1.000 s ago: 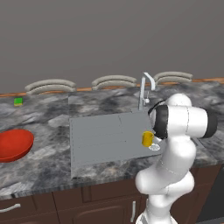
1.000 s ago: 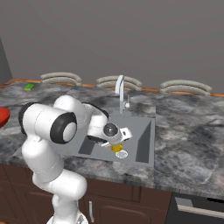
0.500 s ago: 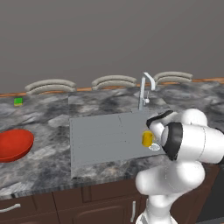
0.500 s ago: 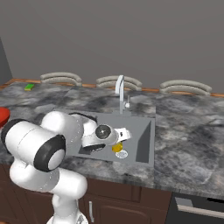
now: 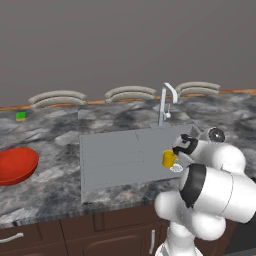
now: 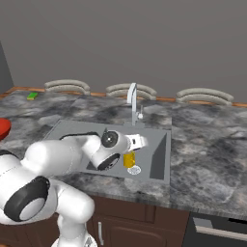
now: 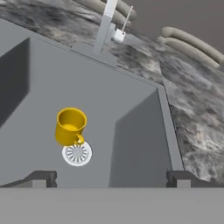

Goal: Pick the mug and place it in the sink. Pick the bowl and place it in the open cabinet and then close the cabinet.

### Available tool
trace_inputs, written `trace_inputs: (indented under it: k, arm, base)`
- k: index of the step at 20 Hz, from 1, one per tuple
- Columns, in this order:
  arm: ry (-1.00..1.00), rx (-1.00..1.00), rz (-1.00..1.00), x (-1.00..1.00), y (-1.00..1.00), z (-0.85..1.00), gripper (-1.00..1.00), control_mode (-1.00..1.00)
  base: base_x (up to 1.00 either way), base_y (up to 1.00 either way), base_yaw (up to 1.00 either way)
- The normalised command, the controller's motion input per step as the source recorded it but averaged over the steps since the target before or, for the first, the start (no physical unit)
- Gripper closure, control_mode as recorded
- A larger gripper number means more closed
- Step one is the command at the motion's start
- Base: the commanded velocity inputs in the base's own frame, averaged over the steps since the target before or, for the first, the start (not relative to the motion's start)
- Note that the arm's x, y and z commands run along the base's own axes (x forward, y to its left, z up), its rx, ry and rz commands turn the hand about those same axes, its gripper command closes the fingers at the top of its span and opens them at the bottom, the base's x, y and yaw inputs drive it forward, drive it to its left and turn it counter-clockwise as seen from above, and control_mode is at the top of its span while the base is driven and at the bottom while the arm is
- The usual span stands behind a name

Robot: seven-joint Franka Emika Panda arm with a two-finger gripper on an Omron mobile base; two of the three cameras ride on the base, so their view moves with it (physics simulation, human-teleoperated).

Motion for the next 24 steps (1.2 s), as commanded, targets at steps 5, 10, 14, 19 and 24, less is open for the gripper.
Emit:
trace_inputs:
  k: [5,10,14,19,24]
  arm:
    - [0.08,0.14,-0.05,-0.01,-0.2,1.0,-1.0,-1.0]
    - [0.05,0.28,-0.11,-0.34,-0.06,0.69,-1.0,-1.0]
    - [0.03,0.13,-0.06,-0.74,0.23,0.07,-1.0,-1.0]
    - [0.11,0.03,-0.14,-0.41,0.45,0.11,-1.0,-1.0]
    - [0.23,0.0,-0.1,0.0,0.46,0.45,-1.0,-1.0]
  base:
    - [0.0,0.0,0.0]
    - [0.0,0.0,0.0]
    - [0.0,0.0,0.0]
    - [0.0,0.0,0.0]
    - [0.0,0.0,0.0]
